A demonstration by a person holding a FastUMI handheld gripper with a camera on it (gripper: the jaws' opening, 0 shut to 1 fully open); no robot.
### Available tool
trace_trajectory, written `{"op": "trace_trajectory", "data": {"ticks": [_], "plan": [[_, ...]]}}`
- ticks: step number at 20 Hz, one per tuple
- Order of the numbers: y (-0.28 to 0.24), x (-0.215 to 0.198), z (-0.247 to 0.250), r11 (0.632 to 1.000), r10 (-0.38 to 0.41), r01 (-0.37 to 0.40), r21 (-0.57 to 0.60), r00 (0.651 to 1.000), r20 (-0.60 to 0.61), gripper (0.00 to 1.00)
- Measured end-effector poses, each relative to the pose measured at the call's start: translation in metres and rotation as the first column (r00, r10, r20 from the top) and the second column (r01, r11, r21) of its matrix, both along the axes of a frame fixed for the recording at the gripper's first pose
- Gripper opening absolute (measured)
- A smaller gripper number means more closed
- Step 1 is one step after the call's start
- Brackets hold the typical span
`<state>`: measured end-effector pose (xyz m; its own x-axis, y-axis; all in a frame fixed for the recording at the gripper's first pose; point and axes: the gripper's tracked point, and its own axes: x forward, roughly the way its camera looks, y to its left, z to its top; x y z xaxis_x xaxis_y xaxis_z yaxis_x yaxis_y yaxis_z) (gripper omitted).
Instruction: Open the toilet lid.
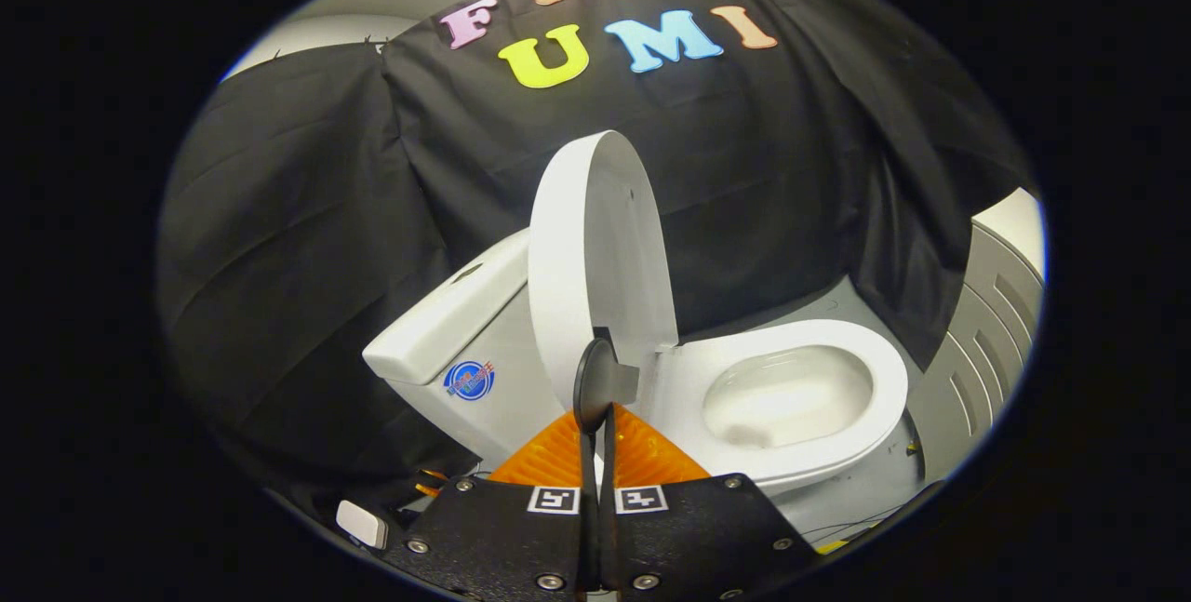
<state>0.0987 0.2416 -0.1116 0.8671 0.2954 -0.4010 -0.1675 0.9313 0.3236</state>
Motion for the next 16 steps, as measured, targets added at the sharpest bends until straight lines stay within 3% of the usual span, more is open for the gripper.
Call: {"op": "trace_trajectory", "data": {"ticks": [16], "plan": [[0.048, 0.009, 0.007, 0.998, 0.062, -0.062, -0.019, 0.998, 0.011, 0.0]]}}
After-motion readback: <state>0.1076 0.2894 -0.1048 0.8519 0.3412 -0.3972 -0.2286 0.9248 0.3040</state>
